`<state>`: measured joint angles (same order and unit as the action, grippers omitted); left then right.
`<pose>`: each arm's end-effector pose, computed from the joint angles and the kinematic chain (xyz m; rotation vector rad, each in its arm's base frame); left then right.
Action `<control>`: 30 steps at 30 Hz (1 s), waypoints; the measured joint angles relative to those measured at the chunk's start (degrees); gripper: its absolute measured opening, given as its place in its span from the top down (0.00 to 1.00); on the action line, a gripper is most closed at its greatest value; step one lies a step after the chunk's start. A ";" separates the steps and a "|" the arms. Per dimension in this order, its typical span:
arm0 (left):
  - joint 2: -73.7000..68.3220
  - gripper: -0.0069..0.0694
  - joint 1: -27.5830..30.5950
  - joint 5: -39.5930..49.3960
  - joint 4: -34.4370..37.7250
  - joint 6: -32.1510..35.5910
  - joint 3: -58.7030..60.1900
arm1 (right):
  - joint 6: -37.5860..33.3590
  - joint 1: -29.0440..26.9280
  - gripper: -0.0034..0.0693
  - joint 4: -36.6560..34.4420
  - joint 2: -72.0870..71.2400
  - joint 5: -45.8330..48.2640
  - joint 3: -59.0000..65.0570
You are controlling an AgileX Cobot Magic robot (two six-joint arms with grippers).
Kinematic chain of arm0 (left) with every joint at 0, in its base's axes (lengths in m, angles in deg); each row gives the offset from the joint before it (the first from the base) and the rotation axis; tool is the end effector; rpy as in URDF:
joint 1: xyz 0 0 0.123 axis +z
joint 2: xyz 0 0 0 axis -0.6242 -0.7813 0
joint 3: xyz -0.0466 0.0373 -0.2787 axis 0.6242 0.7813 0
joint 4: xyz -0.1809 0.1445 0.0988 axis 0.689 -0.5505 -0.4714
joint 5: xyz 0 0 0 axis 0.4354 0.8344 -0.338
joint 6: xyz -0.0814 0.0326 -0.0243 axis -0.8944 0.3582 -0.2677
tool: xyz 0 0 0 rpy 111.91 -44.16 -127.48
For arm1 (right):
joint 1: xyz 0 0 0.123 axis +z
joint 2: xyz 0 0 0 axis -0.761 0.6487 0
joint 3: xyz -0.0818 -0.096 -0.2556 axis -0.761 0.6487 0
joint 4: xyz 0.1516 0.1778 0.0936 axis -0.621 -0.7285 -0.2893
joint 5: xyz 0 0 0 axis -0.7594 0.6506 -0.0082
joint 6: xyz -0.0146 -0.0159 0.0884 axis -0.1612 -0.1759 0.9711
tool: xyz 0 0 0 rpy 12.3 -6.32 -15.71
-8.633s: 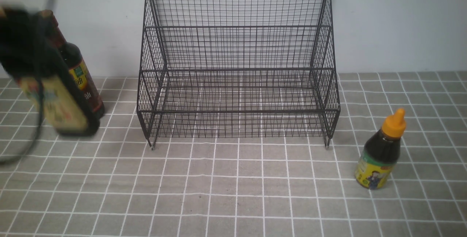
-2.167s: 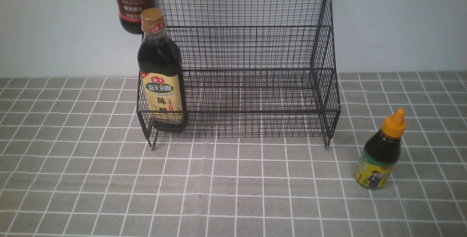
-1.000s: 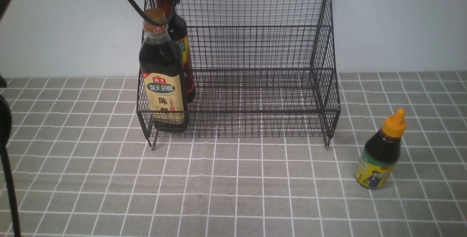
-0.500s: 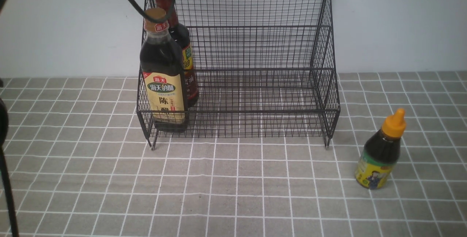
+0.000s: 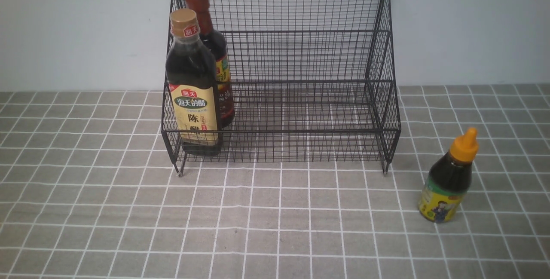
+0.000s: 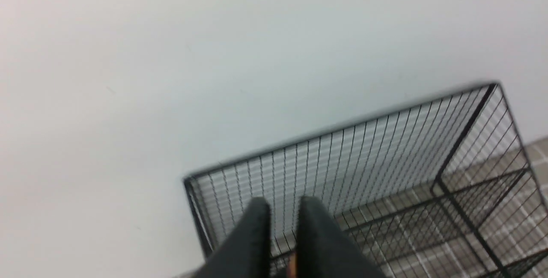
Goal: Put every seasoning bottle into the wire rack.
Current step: Use the right arm to grab the condiment bottle closest to it
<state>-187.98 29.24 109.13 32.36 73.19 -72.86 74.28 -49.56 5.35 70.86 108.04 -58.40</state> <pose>0.3596 -0.0734 0.5197 0.3376 1.9870 -0.2085 0.0526 -0.0034 0.1732 0.0957 1.8580 0.0183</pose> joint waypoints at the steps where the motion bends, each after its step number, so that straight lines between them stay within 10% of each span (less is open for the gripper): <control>1: 2.61 0.89 0.00 0.24 -0.44 -0.19 0.00 | 0.00 0.00 0.97 0.00 0.00 0.00 0.00; 18: 25.91 0.92 0.00 10.66 -12.08 -2.37 5.26 | 0.00 0.00 0.97 0.00 0.00 0.00 0.00; 30: 62.14 0.92 0.00 -5.18 -14.70 -12.26 51.52 | 0.00 0.00 0.97 0.00 0.00 0.00 0.00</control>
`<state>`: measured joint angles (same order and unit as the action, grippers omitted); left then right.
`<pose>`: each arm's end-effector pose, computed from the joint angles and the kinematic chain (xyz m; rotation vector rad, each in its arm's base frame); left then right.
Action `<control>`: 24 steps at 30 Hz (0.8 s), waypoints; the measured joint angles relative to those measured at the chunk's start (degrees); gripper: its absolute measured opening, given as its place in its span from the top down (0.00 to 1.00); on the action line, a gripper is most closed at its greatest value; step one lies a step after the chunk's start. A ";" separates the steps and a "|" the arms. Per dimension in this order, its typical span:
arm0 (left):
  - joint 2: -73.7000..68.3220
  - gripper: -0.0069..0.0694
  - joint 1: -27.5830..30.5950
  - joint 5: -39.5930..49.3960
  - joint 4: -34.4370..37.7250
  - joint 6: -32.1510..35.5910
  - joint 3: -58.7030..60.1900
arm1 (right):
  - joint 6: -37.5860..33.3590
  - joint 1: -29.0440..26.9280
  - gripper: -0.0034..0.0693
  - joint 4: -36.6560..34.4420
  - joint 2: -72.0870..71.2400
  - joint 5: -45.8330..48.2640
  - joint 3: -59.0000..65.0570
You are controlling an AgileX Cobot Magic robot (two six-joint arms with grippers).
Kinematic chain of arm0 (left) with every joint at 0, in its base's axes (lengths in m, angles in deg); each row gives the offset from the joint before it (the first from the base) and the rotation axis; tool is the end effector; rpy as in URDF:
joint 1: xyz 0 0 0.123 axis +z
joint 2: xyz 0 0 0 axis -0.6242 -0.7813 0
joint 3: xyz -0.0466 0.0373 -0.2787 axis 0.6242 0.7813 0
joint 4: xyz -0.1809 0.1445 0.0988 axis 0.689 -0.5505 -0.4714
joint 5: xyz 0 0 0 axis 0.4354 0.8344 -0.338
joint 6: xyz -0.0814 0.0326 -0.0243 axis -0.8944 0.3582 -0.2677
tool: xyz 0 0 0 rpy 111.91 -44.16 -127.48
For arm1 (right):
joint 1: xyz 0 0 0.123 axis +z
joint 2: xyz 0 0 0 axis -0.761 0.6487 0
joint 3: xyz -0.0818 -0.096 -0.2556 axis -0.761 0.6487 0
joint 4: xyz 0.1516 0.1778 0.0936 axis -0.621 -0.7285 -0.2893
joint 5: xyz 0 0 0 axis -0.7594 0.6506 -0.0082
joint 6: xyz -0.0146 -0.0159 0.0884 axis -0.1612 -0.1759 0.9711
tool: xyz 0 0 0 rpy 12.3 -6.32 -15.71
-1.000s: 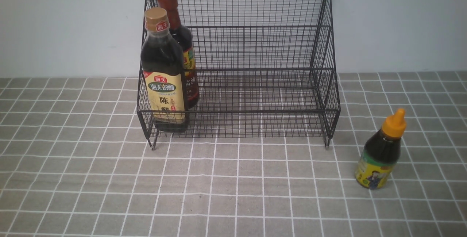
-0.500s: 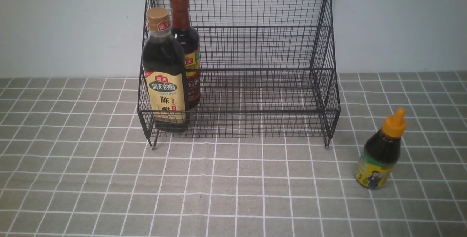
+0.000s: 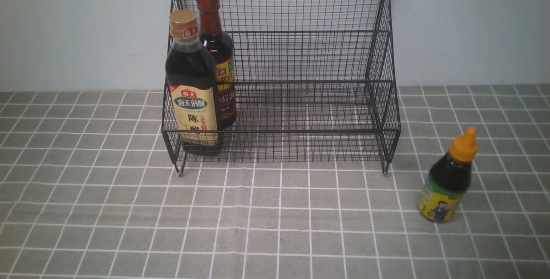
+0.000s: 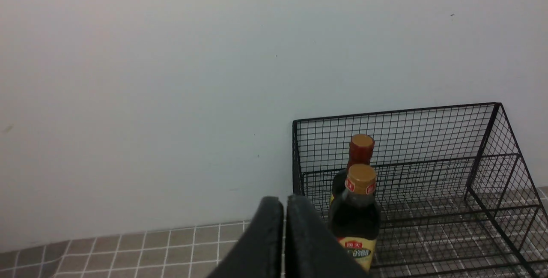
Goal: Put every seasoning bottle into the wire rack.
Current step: Use the right arm to grab the condiment bottle closest to it
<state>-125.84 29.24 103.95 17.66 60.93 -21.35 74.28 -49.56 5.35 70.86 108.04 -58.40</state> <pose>0.0524 -0.0020 0.5184 0.0801 1.7415 -0.0662 0.0526 -0.0034 0.1732 0.0957 1.8580 0.0183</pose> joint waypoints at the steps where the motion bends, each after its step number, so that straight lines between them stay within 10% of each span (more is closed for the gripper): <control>1: 1.75 0.92 0.00 -1.49 0.00 -0.43 3.18 | 0.00 0.00 0.97 0.00 0.00 0.00 0.00; 24: 27.84 0.92 0.70 -13.68 1.16 -1.19 47.51 | 0.00 0.00 0.97 0.00 0.00 0.00 0.00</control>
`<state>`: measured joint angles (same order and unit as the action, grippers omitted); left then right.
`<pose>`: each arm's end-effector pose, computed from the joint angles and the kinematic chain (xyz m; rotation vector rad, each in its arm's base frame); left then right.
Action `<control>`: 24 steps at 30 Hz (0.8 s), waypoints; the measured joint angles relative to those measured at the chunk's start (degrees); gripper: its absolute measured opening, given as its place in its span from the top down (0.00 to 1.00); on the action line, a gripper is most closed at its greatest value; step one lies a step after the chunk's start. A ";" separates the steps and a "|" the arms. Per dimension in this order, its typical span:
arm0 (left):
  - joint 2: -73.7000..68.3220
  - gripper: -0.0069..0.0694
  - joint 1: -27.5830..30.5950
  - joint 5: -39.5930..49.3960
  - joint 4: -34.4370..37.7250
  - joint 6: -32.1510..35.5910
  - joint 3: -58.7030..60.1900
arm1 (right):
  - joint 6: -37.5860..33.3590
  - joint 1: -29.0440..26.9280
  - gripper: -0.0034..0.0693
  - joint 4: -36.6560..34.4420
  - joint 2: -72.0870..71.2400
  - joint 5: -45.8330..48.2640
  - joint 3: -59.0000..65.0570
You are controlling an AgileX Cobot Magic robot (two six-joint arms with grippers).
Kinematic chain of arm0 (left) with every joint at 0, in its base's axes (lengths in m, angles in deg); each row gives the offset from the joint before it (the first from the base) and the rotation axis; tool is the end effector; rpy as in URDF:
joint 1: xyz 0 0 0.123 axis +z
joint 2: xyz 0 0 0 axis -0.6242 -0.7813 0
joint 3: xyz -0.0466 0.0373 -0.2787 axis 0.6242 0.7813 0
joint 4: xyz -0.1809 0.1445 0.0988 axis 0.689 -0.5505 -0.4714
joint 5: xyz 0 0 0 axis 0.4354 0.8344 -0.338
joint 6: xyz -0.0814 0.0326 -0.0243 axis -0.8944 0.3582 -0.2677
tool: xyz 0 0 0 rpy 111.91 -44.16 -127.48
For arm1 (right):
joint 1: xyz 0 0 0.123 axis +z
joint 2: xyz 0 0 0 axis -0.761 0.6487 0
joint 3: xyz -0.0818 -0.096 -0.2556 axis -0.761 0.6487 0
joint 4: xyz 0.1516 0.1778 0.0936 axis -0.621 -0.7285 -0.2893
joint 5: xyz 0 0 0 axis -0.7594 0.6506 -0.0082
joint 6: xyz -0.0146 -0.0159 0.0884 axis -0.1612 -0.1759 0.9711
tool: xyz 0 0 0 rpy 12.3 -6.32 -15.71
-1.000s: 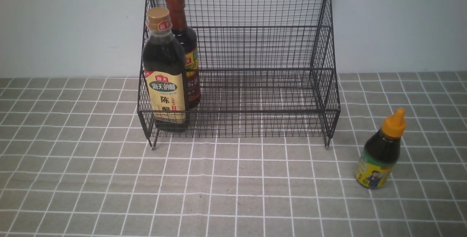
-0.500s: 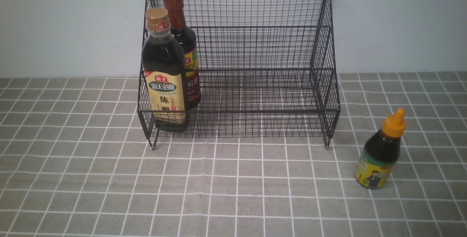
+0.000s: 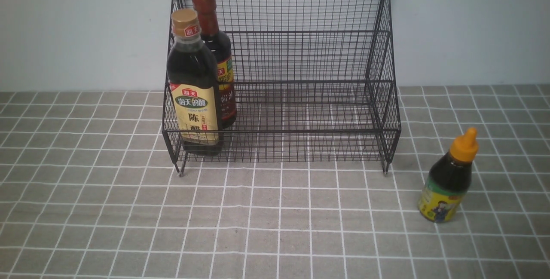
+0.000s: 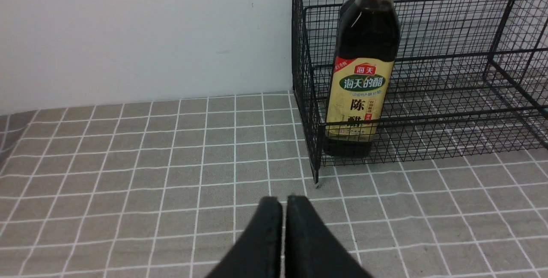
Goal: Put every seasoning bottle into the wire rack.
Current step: Use the right arm to grab the condiment bottle closest to it
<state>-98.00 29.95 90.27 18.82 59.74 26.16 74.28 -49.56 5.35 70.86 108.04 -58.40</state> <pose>0.0317 -0.0007 0.3320 0.0796 1.8473 -0.0862 0.0526 -0.0034 0.1732 0.0957 1.8580 0.0183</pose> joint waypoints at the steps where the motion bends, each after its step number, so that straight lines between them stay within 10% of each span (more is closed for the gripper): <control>1: 0.46 0.92 0.55 -2.53 0.70 0.18 2.48 | 0.00 0.00 0.97 0.00 0.00 0.00 0.00; 9: 11.37 0.92 8.45 -20.17 4.67 5.33 25.47 | 0.00 0.00 0.97 0.00 0.00 0.00 0.00; 24: 12.96 0.92 9.07 -21.45 2.91 5.68 36.36 | 0.00 0.00 0.97 0.00 0.00 0.05 0.00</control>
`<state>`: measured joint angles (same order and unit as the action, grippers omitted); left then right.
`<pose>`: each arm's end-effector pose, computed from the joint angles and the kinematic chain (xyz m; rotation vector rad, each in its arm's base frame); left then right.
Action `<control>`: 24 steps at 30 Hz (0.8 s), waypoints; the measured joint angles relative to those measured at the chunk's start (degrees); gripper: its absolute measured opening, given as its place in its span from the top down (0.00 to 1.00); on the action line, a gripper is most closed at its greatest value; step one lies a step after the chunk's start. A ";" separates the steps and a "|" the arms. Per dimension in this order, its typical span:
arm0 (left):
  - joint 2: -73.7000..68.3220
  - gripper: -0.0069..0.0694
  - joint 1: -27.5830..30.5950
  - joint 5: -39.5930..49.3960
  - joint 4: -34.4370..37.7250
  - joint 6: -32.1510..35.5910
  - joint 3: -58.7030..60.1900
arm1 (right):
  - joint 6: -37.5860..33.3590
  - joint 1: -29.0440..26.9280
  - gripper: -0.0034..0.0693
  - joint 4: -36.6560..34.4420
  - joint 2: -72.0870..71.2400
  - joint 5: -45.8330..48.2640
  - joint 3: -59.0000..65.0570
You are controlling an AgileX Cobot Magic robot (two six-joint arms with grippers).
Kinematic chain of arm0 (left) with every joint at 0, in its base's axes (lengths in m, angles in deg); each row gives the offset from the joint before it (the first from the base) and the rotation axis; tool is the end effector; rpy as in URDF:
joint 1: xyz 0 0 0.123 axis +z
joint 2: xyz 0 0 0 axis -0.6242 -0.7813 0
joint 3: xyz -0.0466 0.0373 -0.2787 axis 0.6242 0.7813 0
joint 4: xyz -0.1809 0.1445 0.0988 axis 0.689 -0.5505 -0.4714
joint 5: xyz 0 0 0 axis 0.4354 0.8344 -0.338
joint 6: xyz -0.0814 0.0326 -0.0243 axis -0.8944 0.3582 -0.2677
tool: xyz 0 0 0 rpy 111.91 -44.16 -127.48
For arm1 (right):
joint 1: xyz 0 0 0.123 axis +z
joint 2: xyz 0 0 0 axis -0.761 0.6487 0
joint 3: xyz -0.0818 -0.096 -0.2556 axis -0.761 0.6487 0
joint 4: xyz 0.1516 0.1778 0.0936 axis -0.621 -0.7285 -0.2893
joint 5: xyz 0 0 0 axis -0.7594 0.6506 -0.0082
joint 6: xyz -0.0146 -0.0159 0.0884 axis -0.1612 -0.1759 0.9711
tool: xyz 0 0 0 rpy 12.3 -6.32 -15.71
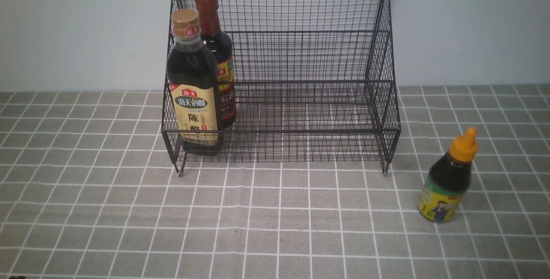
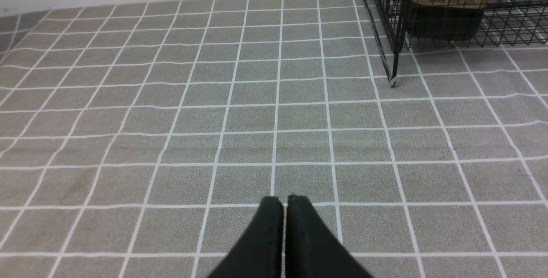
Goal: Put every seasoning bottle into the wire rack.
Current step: Use the right arm to grab the condiment bottle closest to it
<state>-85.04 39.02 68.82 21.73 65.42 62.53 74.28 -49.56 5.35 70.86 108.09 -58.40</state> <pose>0.0521 0.0009 0.1711 0.0216 1.8837 0.0329 0.0526 -0.0034 0.1731 0.0958 1.8588 0.0182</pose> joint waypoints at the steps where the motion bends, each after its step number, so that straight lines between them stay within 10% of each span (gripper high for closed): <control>1: 0.00 0.92 0.00 0.00 0.00 0.00 0.00 | 0.00 0.00 0.97 0.00 0.00 0.00 0.00; 24: 0.00 0.92 0.00 0.00 0.00 0.00 0.04 | 0.00 0.00 0.97 0.77 0.00 0.00 0.00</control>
<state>-85.04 39.02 68.82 21.73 65.42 62.57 74.28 -49.56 6.12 70.86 108.09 -58.40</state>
